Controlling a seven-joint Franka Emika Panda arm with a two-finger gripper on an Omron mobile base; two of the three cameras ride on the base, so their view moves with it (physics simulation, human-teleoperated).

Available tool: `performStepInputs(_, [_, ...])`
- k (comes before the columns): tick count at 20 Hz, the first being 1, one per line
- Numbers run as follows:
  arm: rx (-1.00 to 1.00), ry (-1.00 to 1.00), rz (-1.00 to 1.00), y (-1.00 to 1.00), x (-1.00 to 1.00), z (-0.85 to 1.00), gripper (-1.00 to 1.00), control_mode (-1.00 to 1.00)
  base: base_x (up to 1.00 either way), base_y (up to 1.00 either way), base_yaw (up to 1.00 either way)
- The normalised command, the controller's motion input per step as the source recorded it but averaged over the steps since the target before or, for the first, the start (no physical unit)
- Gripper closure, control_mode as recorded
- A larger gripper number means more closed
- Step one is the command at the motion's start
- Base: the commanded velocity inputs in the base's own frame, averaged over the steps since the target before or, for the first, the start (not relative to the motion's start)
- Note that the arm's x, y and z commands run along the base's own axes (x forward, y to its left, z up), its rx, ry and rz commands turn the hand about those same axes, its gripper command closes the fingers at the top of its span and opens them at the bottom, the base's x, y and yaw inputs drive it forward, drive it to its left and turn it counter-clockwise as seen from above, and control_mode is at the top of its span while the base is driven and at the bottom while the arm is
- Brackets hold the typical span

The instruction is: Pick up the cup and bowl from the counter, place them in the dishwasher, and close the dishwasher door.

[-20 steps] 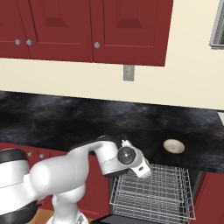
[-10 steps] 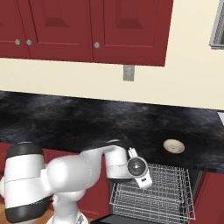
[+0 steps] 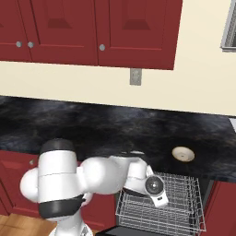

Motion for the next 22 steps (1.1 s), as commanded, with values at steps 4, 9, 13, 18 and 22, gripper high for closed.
performStepInputs(4, [0.0, 0.0, -0.02, -0.35, 0.01, -0.48, 1.0, -1.0, 0.0, 0.0, 0.0])
performStepInputs(9, [0.0, 0.0, -0.06, -0.34, 0.1, -0.47, 1.0, -1.0, 0.0, 0.0, 0.0])
performStepInputs(13, [0.0, 0.0, -0.06, -0.29, 0.2, -0.55, 1.0, -1.0, 0.0, 0.0, 0.0])
performStepInputs(18, [0.0, 0.0, -0.05, -0.26, 0.21, -0.51, 1.0, -1.0, 0.0, 0.0, 0.0])
performStepInputs(22, [0.0, 0.0, -0.05, -0.27, 0.21, -0.55, 1.0, -1.0, 0.0, 0.0, 0.0])
